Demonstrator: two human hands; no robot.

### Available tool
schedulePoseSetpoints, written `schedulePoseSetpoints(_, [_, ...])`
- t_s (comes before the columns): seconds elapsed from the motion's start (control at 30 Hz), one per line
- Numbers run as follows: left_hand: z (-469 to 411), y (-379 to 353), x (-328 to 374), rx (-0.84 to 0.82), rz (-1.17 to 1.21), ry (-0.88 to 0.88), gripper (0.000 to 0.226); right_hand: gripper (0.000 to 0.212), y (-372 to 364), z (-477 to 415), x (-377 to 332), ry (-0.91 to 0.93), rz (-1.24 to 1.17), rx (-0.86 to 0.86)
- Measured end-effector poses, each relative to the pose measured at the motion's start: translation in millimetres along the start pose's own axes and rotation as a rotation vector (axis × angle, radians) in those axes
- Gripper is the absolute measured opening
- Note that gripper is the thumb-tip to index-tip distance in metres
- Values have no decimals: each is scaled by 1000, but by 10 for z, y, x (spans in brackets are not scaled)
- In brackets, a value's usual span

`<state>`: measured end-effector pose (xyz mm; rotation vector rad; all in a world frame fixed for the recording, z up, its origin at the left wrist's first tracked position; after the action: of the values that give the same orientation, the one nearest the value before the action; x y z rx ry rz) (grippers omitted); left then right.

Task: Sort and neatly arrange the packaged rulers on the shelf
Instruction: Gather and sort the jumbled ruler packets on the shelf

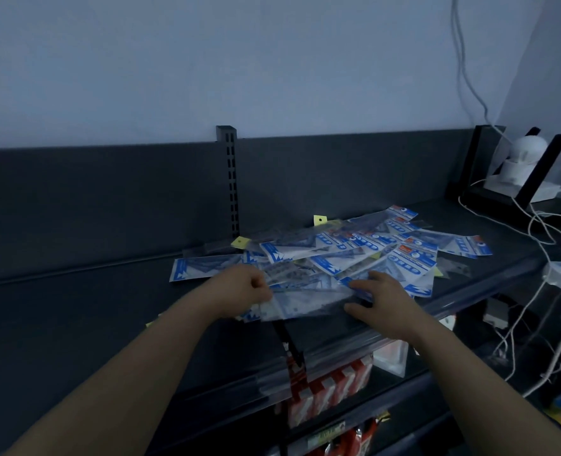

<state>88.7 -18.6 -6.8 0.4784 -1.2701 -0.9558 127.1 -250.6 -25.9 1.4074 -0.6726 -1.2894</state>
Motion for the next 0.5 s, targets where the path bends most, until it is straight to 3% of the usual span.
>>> schedulePoseSetpoints(0.17, [135, 325, -243, 93, 38, 70, 29, 51, -3, -53, -482, 198, 14, 7])
schedulePoseSetpoints(0.33, [267, 516, -755, 184, -56, 269, 29, 26, -142, -167, -841, 272, -85, -61])
schedulePoseSetpoints(0.47, [305, 502, -1031, 234, -150, 355, 19, 33, -156, -247, -1025, 272, -86, -13])
schedulePoseSetpoints(0.5, [299, 477, -1045, 225, -134, 329, 27, 34, -152, -263, -1056, 275, -103, 2])
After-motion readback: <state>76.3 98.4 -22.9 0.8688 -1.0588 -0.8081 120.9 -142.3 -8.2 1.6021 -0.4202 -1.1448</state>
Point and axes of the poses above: each hand's wrist, its own z-axis away from the middle knuckle, its own y-axis out of the back of the hand, x = y × z, the point moved 9 cm from there along -z, towards the middle knuckle, and after that the axes turned 10 degrees about -x, right-handed, at the moved point
